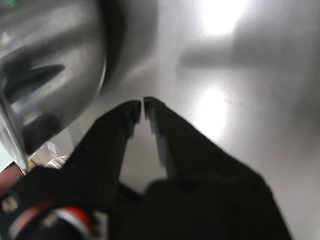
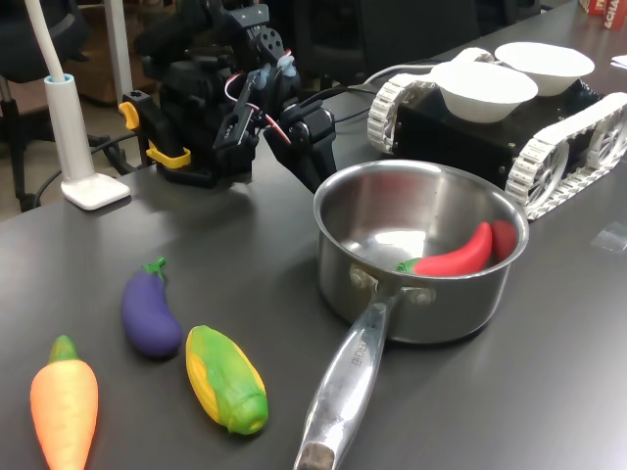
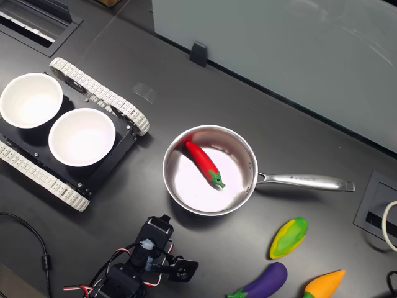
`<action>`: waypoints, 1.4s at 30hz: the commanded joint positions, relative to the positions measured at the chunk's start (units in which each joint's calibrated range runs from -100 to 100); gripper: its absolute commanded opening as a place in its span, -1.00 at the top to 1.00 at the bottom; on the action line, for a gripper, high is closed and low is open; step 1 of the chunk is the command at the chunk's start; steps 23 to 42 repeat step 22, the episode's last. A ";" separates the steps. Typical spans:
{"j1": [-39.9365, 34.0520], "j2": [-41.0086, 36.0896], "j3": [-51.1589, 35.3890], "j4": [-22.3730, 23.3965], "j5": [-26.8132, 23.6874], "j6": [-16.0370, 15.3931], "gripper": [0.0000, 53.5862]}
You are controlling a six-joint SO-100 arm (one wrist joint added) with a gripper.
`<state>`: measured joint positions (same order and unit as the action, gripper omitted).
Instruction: Pick up the chilli and place them in the pan
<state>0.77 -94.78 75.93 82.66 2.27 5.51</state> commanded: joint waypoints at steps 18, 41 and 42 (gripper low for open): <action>2.67 -0.75 -1.28 -2.11 -0.59 -0.55 1.00; 2.33 -0.75 -1.28 -2.11 -0.39 -0.55 1.00; 2.33 -0.75 -1.28 -2.11 -0.39 -0.55 1.00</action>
